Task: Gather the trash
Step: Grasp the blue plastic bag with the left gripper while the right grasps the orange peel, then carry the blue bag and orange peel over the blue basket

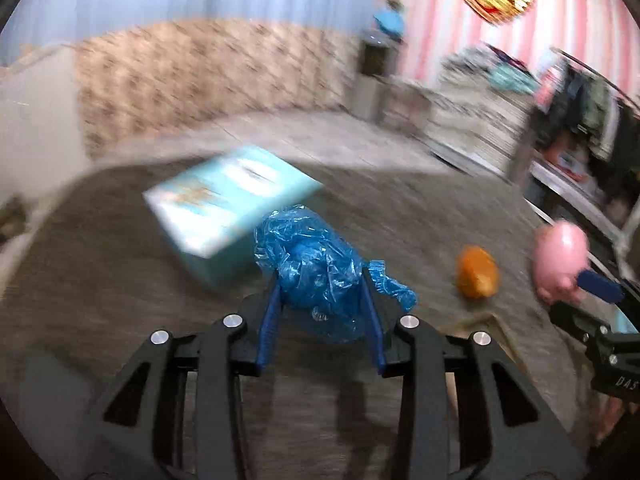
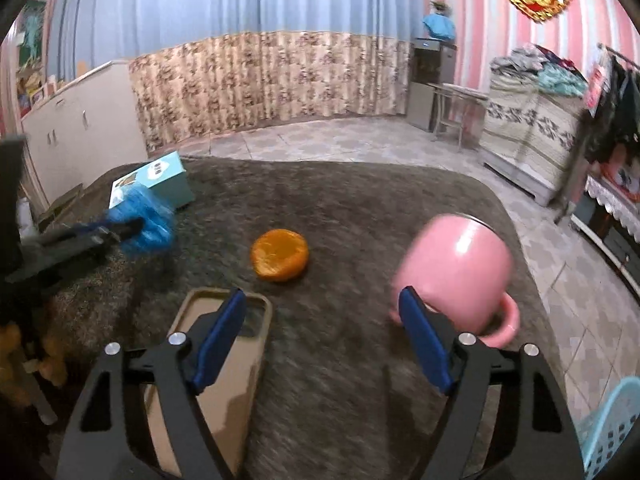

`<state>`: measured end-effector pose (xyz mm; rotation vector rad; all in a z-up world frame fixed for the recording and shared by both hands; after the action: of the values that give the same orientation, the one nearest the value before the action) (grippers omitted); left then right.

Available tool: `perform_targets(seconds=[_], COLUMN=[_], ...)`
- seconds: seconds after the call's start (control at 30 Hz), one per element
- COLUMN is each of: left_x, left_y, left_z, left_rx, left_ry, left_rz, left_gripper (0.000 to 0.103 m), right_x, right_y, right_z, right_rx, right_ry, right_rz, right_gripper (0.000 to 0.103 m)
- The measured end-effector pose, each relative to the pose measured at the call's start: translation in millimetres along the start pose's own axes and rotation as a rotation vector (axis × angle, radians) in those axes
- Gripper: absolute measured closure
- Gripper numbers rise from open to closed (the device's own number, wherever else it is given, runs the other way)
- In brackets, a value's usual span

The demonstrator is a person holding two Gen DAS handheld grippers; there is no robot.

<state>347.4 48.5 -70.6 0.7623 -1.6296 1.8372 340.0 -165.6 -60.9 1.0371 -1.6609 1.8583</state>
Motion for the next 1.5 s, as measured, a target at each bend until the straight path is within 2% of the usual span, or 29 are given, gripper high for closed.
perform_targets(seconds=[0.03, 0.1, 0.2, 0.3, 0.37, 0.43, 0.5, 0.6, 0.73, 0.87, 1.0, 1.13, 1.27, 1.4, 1.5], left_x=[5, 7, 2, -4, -6, -11, -13, -13, -12, -7, 10, 42, 88, 128, 146], left_y=[-1, -1, 0, -1, -2, -5, -5, -5, -2, 0, 4, 10, 22, 38, 56], left_z=[-10, -24, -32, -31, -27, -24, -26, -28, -23, -14, 4, 41, 92, 139, 174], left_rx=[0.031, 0.089, 0.132, 0.124, 0.107, 0.099, 0.102, 0.101, 0.065, 0.025, -0.042, -0.111, -0.206, -0.245, -0.289], left_ry=[-0.044, -0.074, -0.071, -0.076, -0.088, -0.092, -0.085, -0.083, -0.09, -0.089, -0.118, -0.042, 0.028, 0.165, 0.222], left_rz=[0.025, 0.035, 0.018, 0.013, 0.015, 0.015, 0.01, 0.012, 0.026, 0.049, 0.103, 0.124, 0.177, 0.182, 0.179], left_gripper=[0.068, 0.068, 0.068, 0.068, 0.068, 0.068, 0.068, 0.068, 0.068, 0.068, 0.068, 0.068, 0.068, 0.068, 0.068], right_x=[-6, -17, -40, -59, -68, -76, -76, -62, -21, 31, 86, 137, 169, 186, 198], right_y=[-5, -12, -19, -24, -30, -32, -31, -24, -9, 14, 40, 82, 122, 146, 158], right_z=[-6, -15, -28, -32, -33, -31, -28, -19, -5, 14, 48, 88, 122, 150, 167], right_rx=[0.004, 0.012, 0.042, 0.038, 0.046, 0.056, 0.043, 0.009, -0.014, -0.017, -0.074, -0.174, -0.256, -0.328, -0.355], right_ry=[-0.006, -0.016, 0.002, 0.002, -0.002, -0.02, -0.032, -0.066, -0.062, -0.005, 0.056, 0.154, 0.272, 0.309, 0.347], right_rz=[-0.006, -0.015, -0.044, -0.084, -0.105, -0.143, -0.143, -0.11, -0.039, 0.03, 0.077, 0.106, 0.113, 0.137, 0.157], right_gripper=[0.025, 0.025, 0.025, 0.026, 0.035, 0.056, 0.063, 0.069, 0.07, 0.07, 0.07, 0.07, 0.07, 0.07, 0.07])
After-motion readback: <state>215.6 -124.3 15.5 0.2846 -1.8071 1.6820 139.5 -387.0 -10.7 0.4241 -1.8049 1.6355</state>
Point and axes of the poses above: each gripper's, at about its wrist camera, not at the fingertips, and x roughly against the way its jaws point, z to its right, y to its underside, the point moved 2 cm from there along -x, roughly the way its jaws point, and after that the axes turned 12 degrees about -z, right-handed, at the moved point
